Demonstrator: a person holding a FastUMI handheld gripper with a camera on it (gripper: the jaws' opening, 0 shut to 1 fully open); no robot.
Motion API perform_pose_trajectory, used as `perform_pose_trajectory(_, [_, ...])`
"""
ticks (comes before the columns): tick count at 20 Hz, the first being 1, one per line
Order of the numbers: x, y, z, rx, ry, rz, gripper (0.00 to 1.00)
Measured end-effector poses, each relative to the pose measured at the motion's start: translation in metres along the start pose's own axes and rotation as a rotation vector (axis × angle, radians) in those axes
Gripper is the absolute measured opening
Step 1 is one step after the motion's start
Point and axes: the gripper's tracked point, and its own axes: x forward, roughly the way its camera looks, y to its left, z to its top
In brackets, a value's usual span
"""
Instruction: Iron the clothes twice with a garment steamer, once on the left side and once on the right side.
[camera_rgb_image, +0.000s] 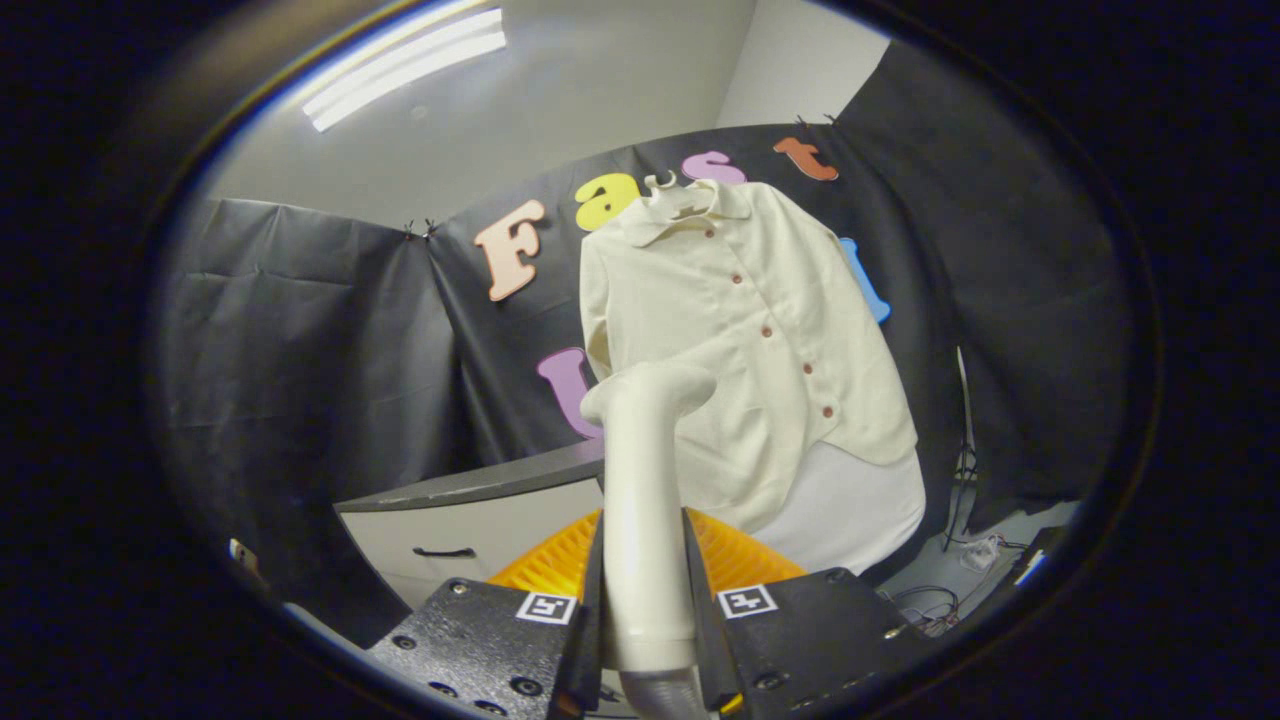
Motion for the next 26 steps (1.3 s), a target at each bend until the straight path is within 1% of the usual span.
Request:
perform_pose_trajectory(3, [0.014, -0.005, 0.027, -0.029, -0.028, -0.001, 0.37])
perform_pose_trajectory(6, [0.036, -0.025, 0.063, -0.066, -0.065, -0.024, 0.37])
perform_pose_trajectory(10, [0.074, -0.065, 0.11, -0.082, -0.109, -0.063, 0.37])
perform_pose_trajectory(15, [0.125, -0.121, 0.156, -0.101, -0.157, -0.121, 0.37])
perform_pose_trajectory(17, [0.145, -0.141, 0.171, -0.084, -0.181, -0.142, 0.37])
perform_pose_trajectory(19, [0.162, -0.158, 0.184, -0.055, -0.192, -0.143, 0.37])
perform_pose_trajectory(24, [0.198, -0.197, 0.197, -0.082, -0.192, -0.177, 0.37])
perform_pose_trajectory(26, [0.205, -0.201, 0.198, -0.085, -0.197, -0.161, 0.37])
